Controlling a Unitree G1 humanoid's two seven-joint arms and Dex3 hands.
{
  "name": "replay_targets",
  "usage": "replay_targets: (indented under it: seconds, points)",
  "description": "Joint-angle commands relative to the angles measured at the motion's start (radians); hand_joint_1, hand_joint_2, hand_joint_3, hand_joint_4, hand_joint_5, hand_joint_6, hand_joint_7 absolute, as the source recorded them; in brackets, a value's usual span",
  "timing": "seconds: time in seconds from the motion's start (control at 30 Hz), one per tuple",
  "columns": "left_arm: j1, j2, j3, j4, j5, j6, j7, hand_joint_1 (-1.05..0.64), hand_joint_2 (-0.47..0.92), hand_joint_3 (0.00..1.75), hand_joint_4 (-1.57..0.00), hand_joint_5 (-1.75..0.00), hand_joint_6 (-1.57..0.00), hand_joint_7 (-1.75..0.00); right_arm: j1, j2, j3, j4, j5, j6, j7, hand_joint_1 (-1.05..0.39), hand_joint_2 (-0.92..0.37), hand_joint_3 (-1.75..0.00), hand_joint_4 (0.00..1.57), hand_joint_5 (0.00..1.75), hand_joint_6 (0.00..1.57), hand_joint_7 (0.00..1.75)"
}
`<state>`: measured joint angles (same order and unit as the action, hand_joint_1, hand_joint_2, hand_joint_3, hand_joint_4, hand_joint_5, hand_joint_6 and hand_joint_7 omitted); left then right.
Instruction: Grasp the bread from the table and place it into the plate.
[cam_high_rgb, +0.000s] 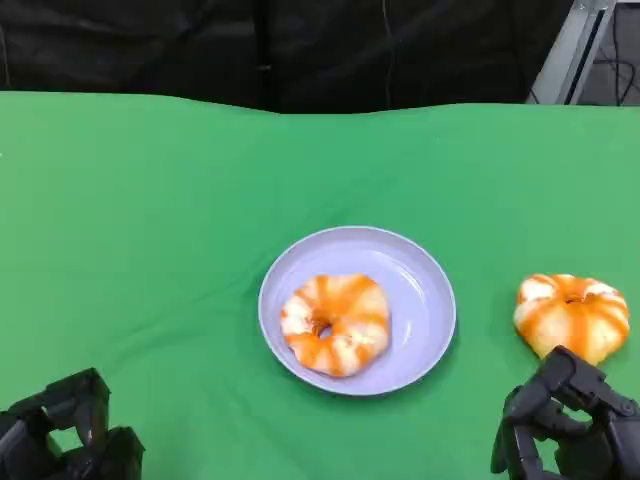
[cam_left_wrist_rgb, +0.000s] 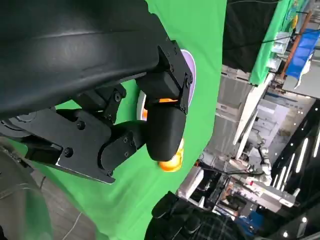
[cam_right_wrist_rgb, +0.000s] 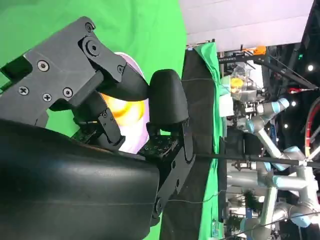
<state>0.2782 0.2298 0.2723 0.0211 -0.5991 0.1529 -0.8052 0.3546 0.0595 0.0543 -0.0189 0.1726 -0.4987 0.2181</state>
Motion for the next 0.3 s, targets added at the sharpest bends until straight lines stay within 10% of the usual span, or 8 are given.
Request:
replay_targets:
  seconds: [0.03,0.3]
  points:
    - [-0.004,0.008,0.007,-0.009,0.001,-0.001,0.024,-0.11,0.7,0.97,-0.89,-1.75,-0.75,-1.75,0.007,-0.006,-0.003,-0.009,0.003,0.009,-0.005,-0.14,-0.45,-1.36,0.85,1.75,0.78,1.59]
    - [-0.007,0.001,0.008,-0.007,-0.018,0.014,0.023,-0.09,0.71,0.96,-0.89,-1.75,-0.73,-1.75,0.013,-0.007,-0.001,-0.008,0.008,0.0,0.003,-0.13,-0.45,-1.37,0.85,1.75,0.78,1.59]
